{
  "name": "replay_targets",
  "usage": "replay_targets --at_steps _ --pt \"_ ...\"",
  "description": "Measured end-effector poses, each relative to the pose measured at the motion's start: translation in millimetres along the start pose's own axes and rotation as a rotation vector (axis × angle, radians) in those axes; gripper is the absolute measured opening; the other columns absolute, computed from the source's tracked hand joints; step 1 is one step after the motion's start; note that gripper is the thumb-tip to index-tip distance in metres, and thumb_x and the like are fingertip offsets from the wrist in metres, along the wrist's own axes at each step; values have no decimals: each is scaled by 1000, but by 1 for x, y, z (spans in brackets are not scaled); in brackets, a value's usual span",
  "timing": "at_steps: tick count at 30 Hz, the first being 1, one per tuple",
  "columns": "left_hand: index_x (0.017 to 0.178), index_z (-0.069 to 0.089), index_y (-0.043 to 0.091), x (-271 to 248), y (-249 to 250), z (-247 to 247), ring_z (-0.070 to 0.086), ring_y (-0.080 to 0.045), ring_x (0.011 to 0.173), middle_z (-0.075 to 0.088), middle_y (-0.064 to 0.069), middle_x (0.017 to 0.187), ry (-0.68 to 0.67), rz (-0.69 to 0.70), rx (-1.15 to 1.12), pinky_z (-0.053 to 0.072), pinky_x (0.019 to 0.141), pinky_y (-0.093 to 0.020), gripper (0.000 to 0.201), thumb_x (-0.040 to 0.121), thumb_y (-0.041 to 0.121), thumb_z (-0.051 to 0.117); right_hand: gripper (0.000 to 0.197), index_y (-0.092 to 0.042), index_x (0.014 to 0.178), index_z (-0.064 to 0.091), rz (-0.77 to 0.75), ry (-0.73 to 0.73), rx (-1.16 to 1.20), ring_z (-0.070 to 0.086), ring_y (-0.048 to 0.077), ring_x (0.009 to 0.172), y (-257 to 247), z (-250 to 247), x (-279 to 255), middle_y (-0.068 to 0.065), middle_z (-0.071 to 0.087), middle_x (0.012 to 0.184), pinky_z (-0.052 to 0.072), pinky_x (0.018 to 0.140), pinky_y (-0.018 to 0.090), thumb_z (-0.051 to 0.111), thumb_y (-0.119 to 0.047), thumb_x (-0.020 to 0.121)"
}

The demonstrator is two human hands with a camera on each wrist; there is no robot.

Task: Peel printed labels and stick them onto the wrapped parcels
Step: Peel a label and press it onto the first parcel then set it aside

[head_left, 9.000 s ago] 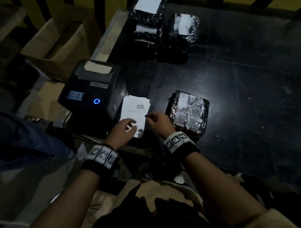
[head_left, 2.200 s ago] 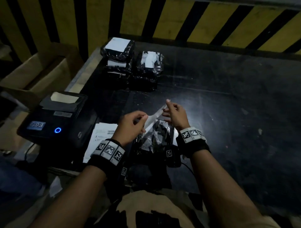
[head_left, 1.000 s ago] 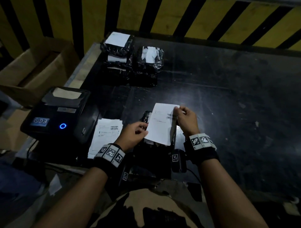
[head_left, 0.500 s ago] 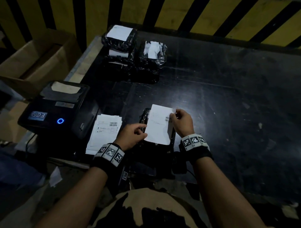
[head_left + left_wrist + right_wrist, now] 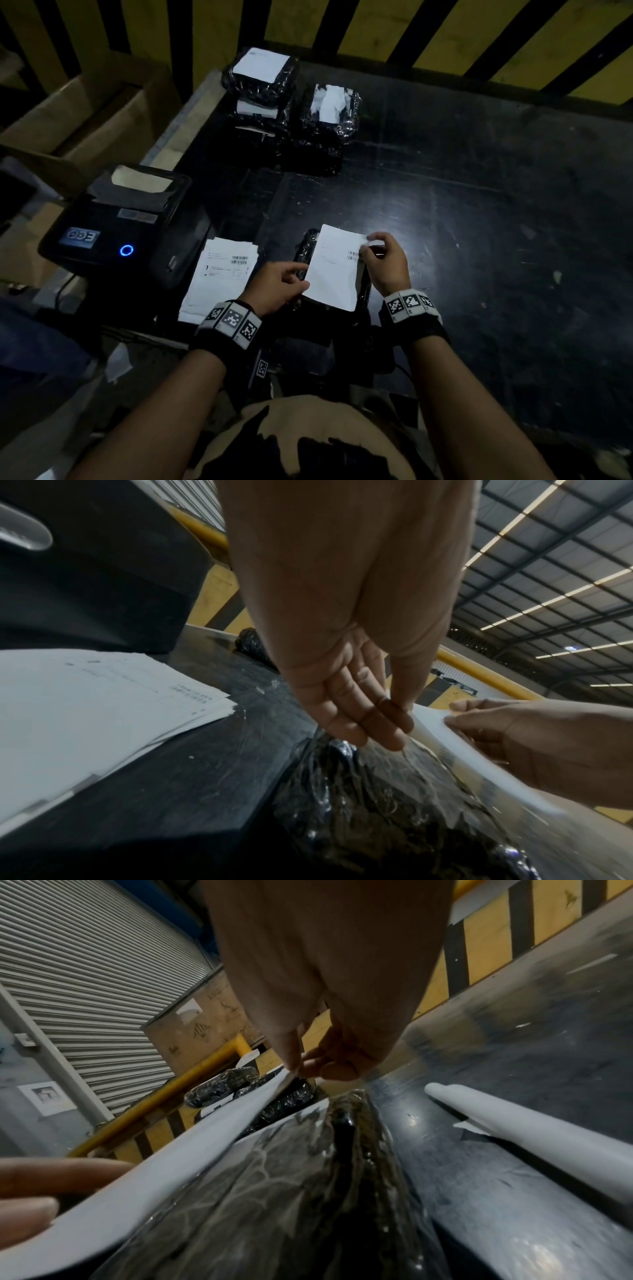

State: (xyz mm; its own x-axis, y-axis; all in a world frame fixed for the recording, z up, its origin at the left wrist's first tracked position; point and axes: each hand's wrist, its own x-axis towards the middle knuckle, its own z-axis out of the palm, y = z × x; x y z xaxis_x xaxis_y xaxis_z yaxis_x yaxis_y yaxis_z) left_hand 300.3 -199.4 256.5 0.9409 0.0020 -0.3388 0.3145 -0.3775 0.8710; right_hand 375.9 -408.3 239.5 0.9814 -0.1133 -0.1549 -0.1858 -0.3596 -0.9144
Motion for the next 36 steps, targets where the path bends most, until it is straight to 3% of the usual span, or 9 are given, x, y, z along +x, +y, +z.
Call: replay_targets --at_steps 4,9,15,19,23,26,31,36 --pt "119 66 14 2 -2 -1 66 -12 62 64 -4 71 -13 -7 22 52 67 -19 35 85 8 68 11 -1 97 68 5 -7 -8 60 10 71 5 7 1 7 68 88 43 59 2 62 -1 88" --pt "117 67 16 3 -2 -1 68 -17 66 64 -6 72 -27 -24 17 54 70 -24 33 86 7 67 16 -3 101 71 25 -2 -55 64 16 83 10 10 5 10 72 99 44 63 2 61 -4 89" --pt "115 68 15 7 -3 -2 69 -19 66 62 -2 66 -30 -41 23 55 74 -31 32 85 6 67 17 -7 104 71 52 -20 -109 66 15 86 9 12 5 8 73 102 44 75 16 61 -8 90" --pt "113 68 15 7 -3 -1 68 -18 65 62 1 63 -45 -56 23 54 71 -27 31 85 5 67 19 -9 106 72 61 -20 -154 61 11 84 9 11 4 4 72 101 38 62 4 61 -10 90" --pt "113 67 14 6 -2 -1 68 -20 67 62 -1 65 -55 -59 11 55 72 -28 30 85 4 66 17 -10 103 71 68 -41 -165 61 10 83 10 12 5 5 72 100 38 73 11 60 -10 91" --pt "112 67 14 5 -2 -2 69 -21 69 61 -9 72 -61 -55 4 54 69 -24 28 86 4 66 15 -10 100 72 55 -50 -166 61 11 82 10 14 6 6 72 99 38 72 11 60 -8 90" --pt "114 67 14 7 -5 -2 70 -19 67 64 -8 71 -64 -69 26 56 73 -27 30 85 5 67 17 -10 102 72 52 -67 -231 62 12 84 13 15 8 5 72 96 35 63 1 60 -11 91" --pt "113 68 14 8 -6 -2 70 -18 66 63 -2 66 -63 -78 32 56 73 -29 29 85 4 67 15 -12 100 72 73 -65 -240 66 18 91 15 18 10 5 73 97 41 77 17 61 -12 90"
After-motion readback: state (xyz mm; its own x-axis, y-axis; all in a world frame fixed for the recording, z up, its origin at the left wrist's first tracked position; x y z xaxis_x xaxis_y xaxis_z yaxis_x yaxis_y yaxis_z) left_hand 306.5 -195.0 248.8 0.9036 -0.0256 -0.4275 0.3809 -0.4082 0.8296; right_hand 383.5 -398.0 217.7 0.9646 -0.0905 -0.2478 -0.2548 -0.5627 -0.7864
